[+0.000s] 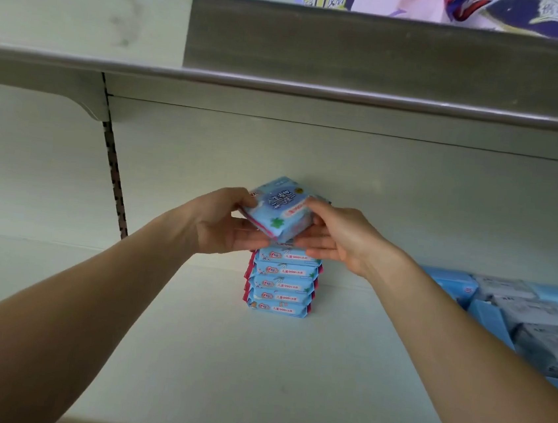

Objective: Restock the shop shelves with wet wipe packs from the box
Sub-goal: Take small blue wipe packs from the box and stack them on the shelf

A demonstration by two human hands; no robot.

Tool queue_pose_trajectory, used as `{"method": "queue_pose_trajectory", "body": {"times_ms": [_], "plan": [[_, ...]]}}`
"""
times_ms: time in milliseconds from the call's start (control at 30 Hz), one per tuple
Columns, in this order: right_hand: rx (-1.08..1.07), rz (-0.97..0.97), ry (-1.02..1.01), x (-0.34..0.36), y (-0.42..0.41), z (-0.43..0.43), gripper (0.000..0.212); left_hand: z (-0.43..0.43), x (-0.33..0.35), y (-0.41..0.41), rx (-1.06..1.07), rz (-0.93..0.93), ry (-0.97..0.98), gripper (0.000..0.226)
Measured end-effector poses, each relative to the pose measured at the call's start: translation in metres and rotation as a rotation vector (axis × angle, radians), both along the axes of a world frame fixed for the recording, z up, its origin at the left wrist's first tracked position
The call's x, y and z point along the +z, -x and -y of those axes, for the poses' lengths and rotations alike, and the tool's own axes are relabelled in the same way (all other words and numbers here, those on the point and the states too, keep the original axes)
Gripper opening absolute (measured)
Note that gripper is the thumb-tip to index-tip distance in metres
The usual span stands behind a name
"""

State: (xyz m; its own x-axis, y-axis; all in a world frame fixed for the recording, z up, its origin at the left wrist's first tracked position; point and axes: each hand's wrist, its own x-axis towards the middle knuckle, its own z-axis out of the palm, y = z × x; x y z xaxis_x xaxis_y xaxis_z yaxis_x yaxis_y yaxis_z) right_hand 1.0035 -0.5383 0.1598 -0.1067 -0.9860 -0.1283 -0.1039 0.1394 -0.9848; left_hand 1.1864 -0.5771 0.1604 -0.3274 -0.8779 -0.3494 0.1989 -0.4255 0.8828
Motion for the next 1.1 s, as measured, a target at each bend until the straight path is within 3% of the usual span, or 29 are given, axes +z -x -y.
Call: {"method": "queue_pose_trajectory", "body": {"times_ms": [200, 333, 467, 700, 800, 867, 967, 1033, 1100], "plan": [[-0.045, 0.103, 0.065, 0.006, 0.009, 0.005, 0.014, 0.010, 0.005, -0.006, 0.035, -0.004, 0.001, 0.008], [-0.034, 0.014, 0.010, 0.003, 0.012, 0.008, 0.020, 0.015, 0.008, 0.000, 0.075, 0.030, 0.083, 0.013], [-0.075, -0.103, -0.007, -0.008, 0.017, 0.008, 0.017, 0.017, 0.008, 0.014, 0.124, 0.273, 0.247, 0.010], [-0.077, -0.322, -0.004, -0.020, 0.018, 0.007, 0.019, 0.022, -0.008, 0.035, 0.084, 0.613, 0.352, 0.014], [-0.077, -0.378, 0.030, -0.019, 0.019, 0.009, 0.022, 0.021, -0.012, 0.037, 0.059, 0.648, 0.356, 0.015], [-0.087, -0.443, 0.048, -0.020, 0.021, 0.011, 0.022, 0.018, -0.011, 0.036, 0.033, 0.642, 0.367, 0.027], [-0.135, -0.548, 0.102, -0.025, 0.028, 0.015, 0.020, 0.016, -0.011, 0.031, -0.114, 0.675, 0.423, 0.063], [-0.051, -0.550, 0.137, -0.027, 0.029, 0.015, 0.036, 0.011, -0.013, 0.028, -0.308, 0.785, 0.479, 0.062], [0.118, -0.567, 0.146, -0.032, 0.028, 0.014, 0.062, 0.009, -0.020, 0.027, -0.418, 0.883, 0.526, 0.074]]}}
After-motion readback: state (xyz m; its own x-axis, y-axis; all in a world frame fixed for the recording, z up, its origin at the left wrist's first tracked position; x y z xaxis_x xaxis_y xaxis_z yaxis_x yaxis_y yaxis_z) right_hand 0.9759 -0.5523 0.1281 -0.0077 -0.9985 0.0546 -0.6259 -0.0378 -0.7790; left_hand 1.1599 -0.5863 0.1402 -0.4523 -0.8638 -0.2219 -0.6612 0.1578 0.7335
